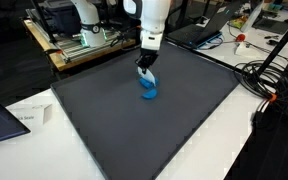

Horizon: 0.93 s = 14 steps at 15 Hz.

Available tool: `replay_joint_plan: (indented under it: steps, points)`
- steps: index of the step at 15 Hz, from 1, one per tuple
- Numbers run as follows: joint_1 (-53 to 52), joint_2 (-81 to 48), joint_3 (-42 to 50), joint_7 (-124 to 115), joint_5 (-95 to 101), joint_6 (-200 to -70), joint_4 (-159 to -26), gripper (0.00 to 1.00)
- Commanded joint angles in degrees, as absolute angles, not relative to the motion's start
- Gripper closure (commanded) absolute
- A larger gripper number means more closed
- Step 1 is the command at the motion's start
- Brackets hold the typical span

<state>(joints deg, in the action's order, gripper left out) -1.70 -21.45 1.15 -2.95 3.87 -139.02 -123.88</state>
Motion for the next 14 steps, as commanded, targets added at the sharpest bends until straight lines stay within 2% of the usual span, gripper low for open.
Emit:
replay_joint_plan:
  steps: [1,7,14]
  points:
    - [-1.98,-20.14,3.62,-6.76,6.49,-137.43,-127.65,0.99]
    - [-1.87,-17.62,5.61,-10.83,7.96,-135.60,-129.22,0.99]
    - [0.22,-9.67,3.63,-2.78,4.88,-136.39,-133.39,0.99]
